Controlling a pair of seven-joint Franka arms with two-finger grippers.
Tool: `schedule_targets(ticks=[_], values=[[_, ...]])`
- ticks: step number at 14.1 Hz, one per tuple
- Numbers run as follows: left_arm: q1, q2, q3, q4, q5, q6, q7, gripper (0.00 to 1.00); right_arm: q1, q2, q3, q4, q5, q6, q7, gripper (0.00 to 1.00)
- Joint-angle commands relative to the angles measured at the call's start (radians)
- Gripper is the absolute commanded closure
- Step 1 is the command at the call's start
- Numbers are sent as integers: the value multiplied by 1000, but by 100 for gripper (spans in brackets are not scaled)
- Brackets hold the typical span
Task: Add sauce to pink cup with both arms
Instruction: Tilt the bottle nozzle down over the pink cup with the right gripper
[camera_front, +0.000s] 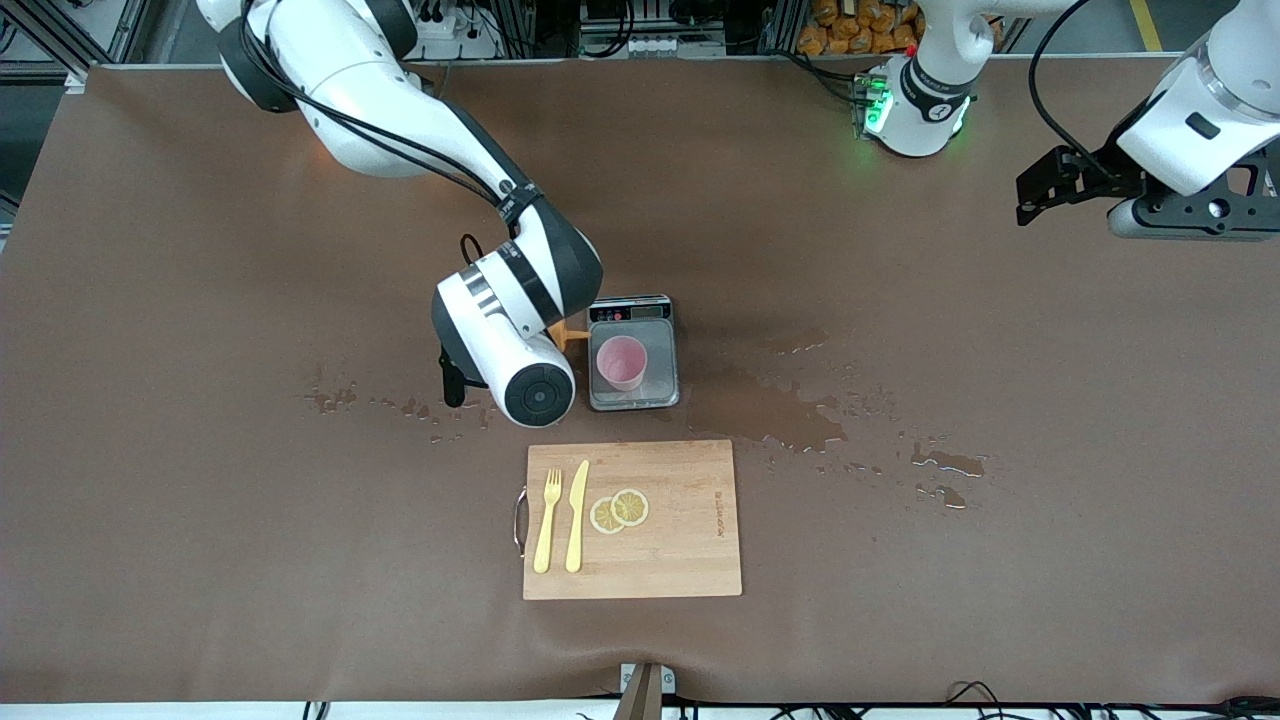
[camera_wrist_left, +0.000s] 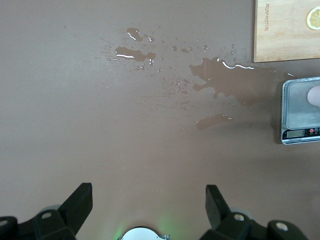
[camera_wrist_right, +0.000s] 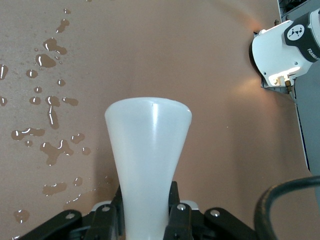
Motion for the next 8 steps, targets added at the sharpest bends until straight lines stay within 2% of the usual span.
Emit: schedule_targets(ticks=[1,4,8], values=[[7,3,1,6,-18,8,17,0,-22,0,12,29,-6,-23,-3,100],[7,3,1,6,-18,8,18,0,-105,-23,41,29,65,-32,-74,100],[8,3,1,6,-18,8,18,0,-124,-29,41,29,69,-52,-138,100]])
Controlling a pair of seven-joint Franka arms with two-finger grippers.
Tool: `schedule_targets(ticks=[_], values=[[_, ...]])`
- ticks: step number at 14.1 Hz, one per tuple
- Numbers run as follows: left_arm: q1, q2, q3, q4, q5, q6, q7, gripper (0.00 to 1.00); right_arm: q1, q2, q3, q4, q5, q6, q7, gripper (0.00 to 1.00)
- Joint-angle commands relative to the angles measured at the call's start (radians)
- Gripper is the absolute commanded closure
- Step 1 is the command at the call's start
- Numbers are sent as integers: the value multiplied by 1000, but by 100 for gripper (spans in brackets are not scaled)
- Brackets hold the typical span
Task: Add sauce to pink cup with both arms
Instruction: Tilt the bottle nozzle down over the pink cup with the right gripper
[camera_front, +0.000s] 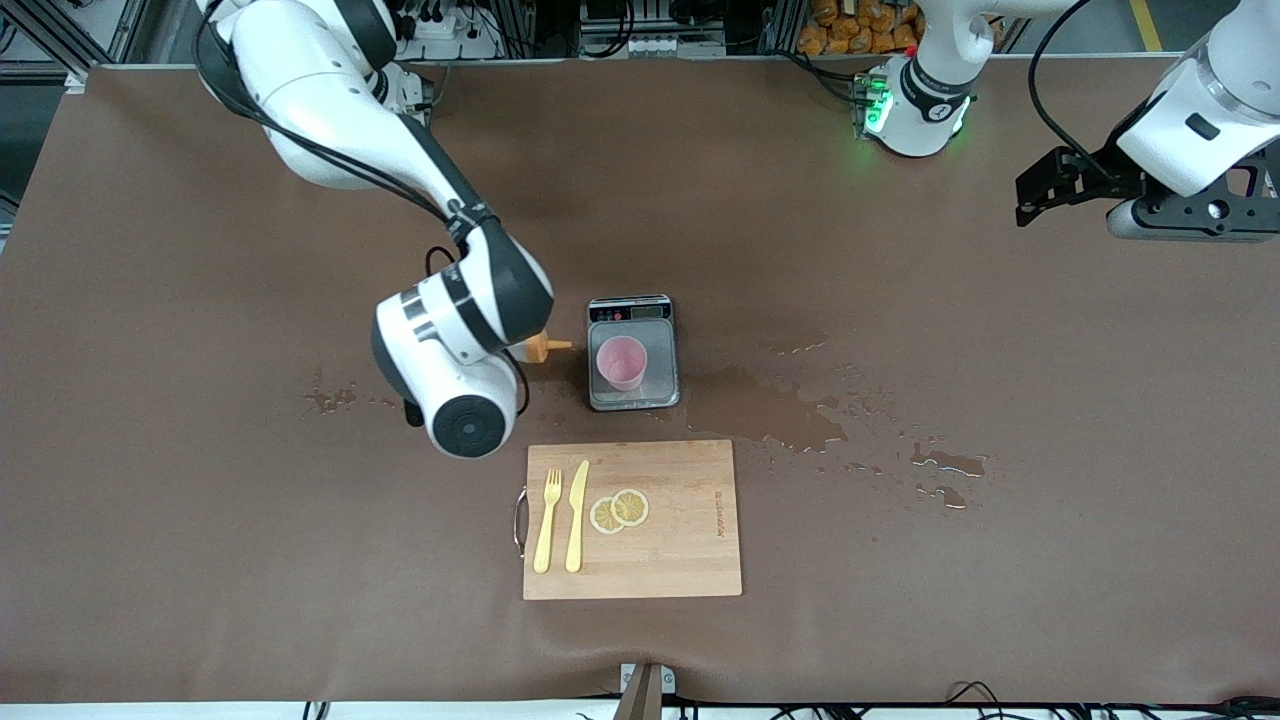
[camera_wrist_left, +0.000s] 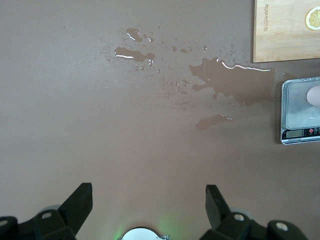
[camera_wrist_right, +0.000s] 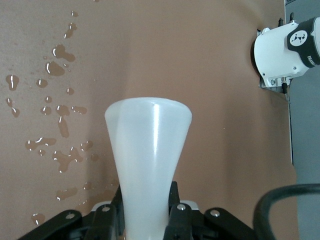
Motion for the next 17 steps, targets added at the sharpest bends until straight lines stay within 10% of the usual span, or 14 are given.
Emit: schedule_targets(ticks=[1,17], values=[[6,3,0,6,-18,7,17,0,-22,-26,19,2,15,-26,-42,100],[8,3,0,3,-18,7,17,0,-210,-55,18,0,279,-55,-235,100]])
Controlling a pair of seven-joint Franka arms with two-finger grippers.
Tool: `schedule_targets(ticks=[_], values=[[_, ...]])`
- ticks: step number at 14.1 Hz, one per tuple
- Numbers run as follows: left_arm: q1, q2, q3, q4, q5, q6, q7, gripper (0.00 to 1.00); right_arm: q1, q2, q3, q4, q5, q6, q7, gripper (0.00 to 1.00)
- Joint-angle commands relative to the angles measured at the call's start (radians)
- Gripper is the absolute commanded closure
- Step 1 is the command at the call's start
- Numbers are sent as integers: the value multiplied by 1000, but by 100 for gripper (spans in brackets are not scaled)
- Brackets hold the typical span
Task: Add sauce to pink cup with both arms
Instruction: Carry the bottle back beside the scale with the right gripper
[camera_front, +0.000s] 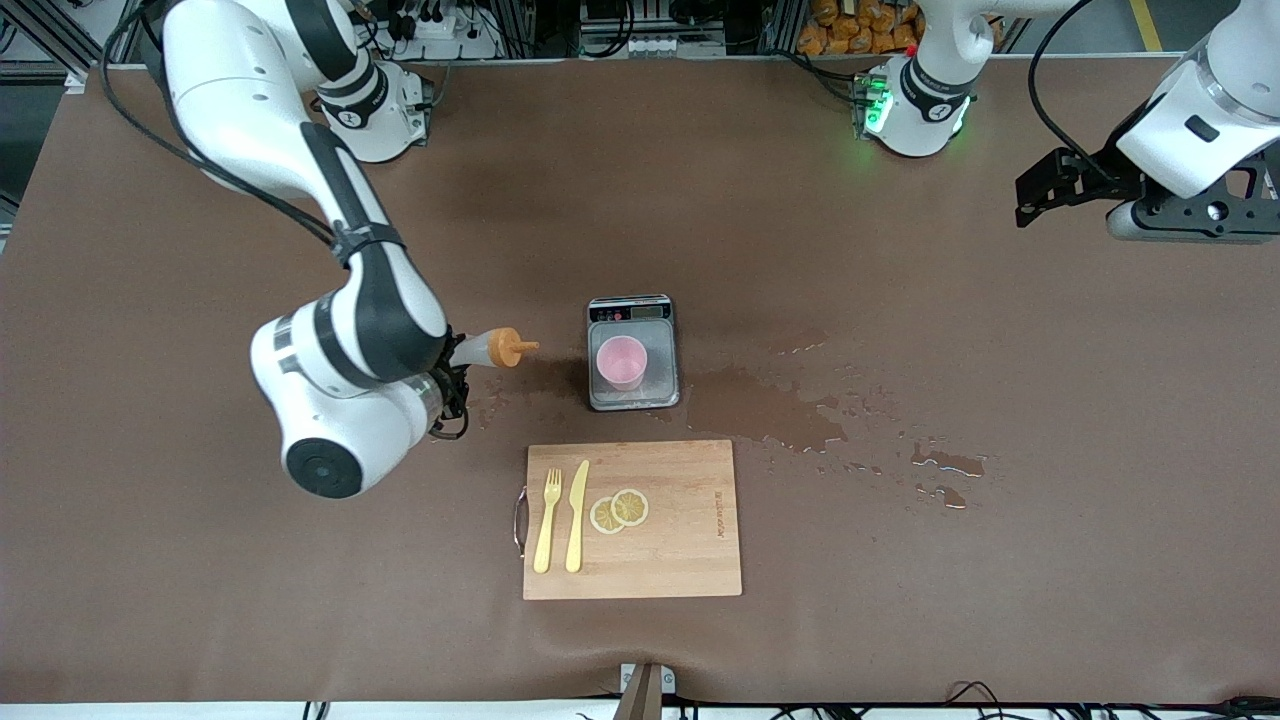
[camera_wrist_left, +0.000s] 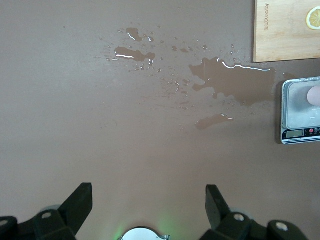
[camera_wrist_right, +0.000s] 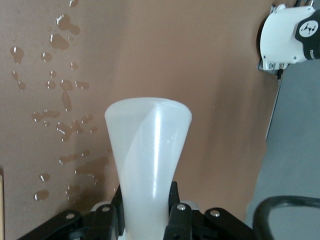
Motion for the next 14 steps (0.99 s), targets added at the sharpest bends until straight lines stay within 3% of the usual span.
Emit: schedule_targets(ticks=[1,3,6,14], values=[[7,1,0,3,-18,7,17,0,-68,-25,17,-9,49,-50,-72,100],[7,1,0,3,-18,7,17,0,-105,-25,17,-10,68,-55,-106,100],[7,1,0,3,-18,7,16,0,-194,-22,12,-18,195,-87,-202,100],[7,2,0,3,-18,8,17,0,-361,-14,12,-145,293,-102,-507,100]])
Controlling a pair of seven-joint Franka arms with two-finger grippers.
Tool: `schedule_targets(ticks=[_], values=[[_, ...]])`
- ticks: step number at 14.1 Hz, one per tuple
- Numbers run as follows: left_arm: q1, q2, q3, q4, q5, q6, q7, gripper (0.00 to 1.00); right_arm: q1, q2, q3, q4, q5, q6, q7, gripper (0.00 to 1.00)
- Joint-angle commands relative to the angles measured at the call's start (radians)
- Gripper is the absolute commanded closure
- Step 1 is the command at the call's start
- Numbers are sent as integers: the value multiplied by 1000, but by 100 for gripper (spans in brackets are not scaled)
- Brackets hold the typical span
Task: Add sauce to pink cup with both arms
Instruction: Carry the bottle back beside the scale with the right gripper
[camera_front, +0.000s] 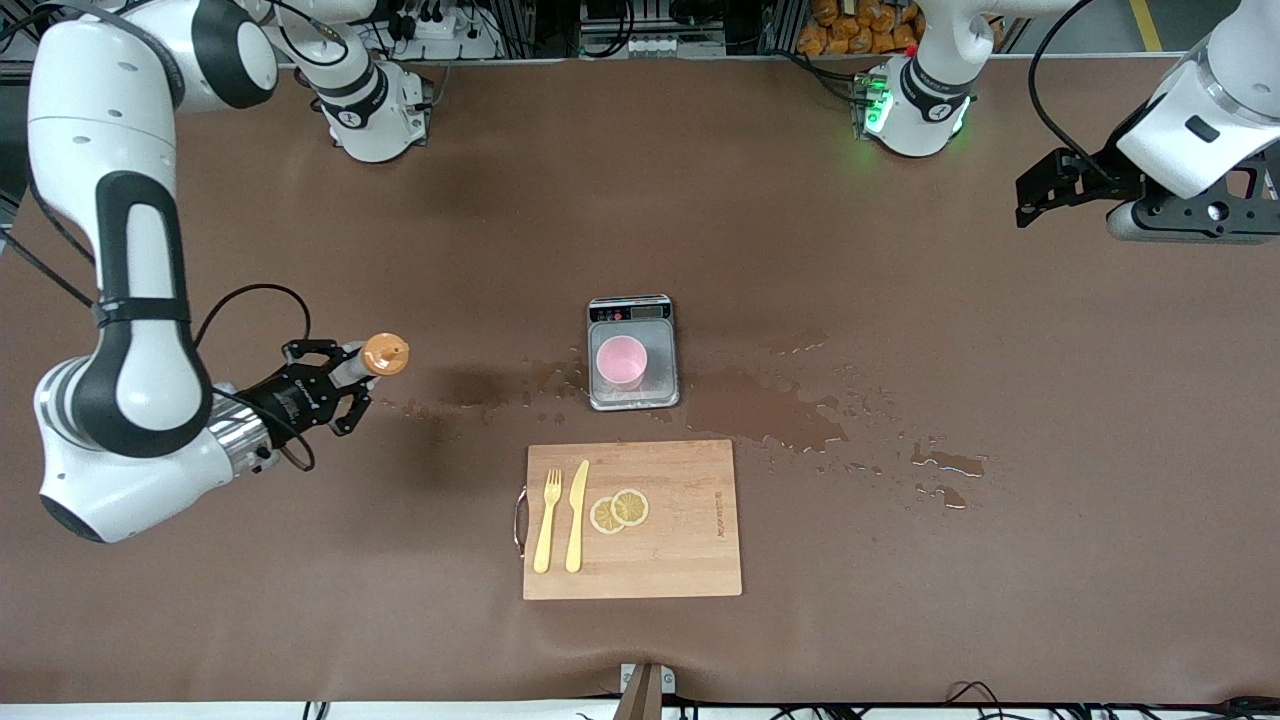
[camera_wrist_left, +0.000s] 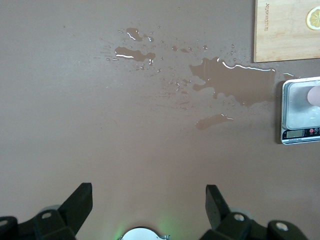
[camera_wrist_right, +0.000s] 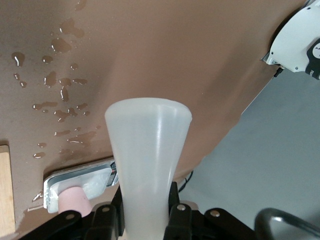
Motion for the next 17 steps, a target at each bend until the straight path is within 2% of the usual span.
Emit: schedule_targets(ticks=[1,4,7,11,13,17], values=[[7,0,0,3,-18,8,17,0,-64,-13,14,-63,51,-14,-96,100],[7,2,0,2,-18,8,17,0,-140,-2,13,-95,150,-57,-181,100],[7,2,0,2,-18,8,17,0,-204,14,13,-100,154,-79,-298,100],[7,3,0,3,-18,8,17,0,-290,36,11,-157,143,-83,-516,100],[7,3,0,2,-18,8,17,0,-333,77,10,-158,142,-85,-614,100],[8,5,0,2,-18,8,17,0,-377,114,8,-195,132,-83,-762,100]])
